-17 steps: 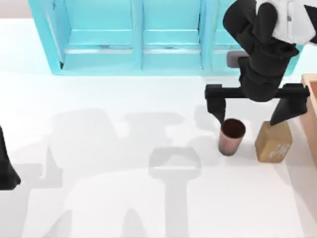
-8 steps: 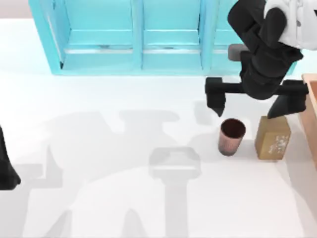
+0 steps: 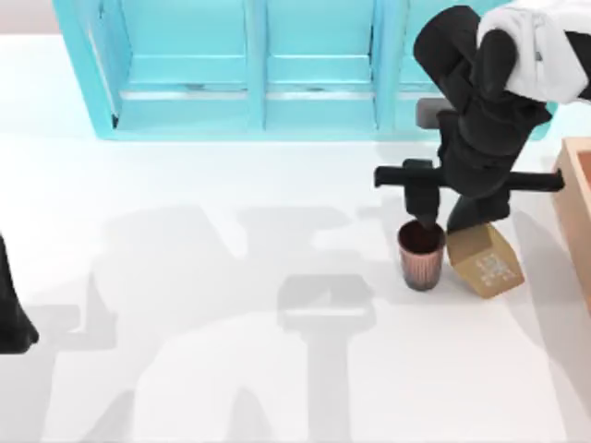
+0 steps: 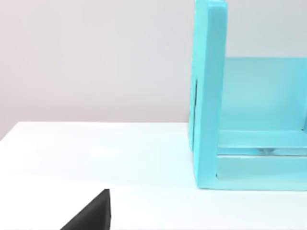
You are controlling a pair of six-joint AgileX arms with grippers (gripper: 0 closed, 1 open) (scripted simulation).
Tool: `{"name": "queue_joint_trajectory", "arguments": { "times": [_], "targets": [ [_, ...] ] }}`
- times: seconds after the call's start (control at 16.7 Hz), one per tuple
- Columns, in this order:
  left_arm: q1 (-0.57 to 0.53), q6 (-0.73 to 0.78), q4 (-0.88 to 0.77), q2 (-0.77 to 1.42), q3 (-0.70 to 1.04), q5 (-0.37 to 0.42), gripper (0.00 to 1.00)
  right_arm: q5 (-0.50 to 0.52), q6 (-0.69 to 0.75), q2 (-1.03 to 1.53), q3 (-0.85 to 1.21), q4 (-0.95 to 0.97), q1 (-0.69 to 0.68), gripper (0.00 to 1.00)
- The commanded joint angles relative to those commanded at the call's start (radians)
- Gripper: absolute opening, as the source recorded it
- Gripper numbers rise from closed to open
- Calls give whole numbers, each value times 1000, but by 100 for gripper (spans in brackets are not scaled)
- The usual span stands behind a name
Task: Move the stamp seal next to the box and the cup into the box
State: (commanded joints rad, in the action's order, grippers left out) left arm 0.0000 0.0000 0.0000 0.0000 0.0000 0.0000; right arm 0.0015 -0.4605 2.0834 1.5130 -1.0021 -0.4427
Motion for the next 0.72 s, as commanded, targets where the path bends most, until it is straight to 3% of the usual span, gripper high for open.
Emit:
{"name": "queue_joint_trajectory", "arguments": {
  "times": [0.24,0.72],
  "targets": [
    [0,0,0,0,0,0,100,0,0,0,0,0,0,2],
    [0,0,0,0,0,0,100,0,0,0,0,0,0,0]
  ]
}}
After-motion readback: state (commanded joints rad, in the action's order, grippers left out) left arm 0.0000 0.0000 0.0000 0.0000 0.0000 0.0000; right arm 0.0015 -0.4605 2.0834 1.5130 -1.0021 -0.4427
